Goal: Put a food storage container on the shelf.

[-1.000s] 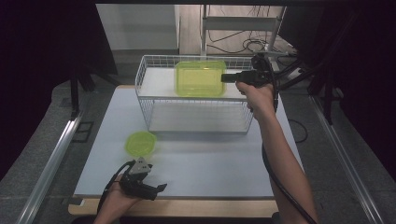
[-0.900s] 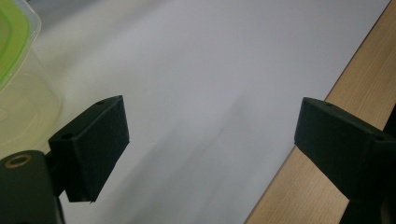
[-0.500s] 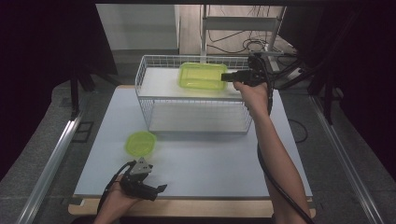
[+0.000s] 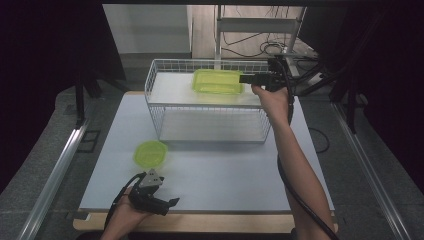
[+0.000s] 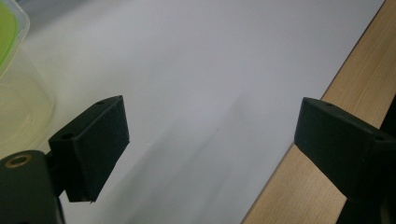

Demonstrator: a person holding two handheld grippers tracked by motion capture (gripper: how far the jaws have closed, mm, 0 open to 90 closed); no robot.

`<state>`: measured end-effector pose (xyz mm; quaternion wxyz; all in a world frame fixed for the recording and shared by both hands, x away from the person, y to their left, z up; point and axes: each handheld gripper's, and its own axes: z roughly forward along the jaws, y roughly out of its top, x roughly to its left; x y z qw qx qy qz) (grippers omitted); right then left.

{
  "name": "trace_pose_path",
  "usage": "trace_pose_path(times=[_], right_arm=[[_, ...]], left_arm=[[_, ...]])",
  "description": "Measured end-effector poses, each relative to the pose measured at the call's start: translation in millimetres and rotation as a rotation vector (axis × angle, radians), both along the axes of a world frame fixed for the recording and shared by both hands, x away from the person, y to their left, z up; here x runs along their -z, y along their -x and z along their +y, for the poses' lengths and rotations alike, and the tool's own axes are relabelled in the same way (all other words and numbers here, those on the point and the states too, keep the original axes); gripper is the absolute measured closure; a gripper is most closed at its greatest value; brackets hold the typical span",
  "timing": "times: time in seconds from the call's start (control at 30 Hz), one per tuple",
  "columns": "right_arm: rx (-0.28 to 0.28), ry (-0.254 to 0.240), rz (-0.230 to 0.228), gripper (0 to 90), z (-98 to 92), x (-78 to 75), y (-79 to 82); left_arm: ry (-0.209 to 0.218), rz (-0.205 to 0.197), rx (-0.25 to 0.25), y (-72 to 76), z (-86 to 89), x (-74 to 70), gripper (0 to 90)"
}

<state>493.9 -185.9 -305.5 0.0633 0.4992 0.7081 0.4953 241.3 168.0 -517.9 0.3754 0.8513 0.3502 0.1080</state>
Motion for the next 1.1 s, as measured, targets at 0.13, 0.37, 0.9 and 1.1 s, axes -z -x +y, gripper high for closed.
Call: trace_pose_path(times=[0.13, 0.37, 0.9, 1.1], right_arm=[[-0.026, 0.055, -0.077, 55.7, -3.3, -5.1, 18.2], [-0.104, 0.100, -0.170, 86.1, -6.5, -4.1, 58.4], [-0.211, 0.185, -0.126, 89.6, 24.5, 27.0, 55.9], [-0.200, 0.184, -0.119, 89.6, 25.0, 30.9, 48.6]], left_arm=[[0.000, -0.001, -0.003, 0.2, -0.1, 0.0, 9.9], [-0.005, -0.005, -0.005, 0.6, -0.3, -0.6, 9.9], [-0.013, -0.002, -0.004, 0.3, -0.3, 0.4, 10.0], [-0.014, -0.001, 0.000, 0.6, -1.4, 0.4, 10.0]])
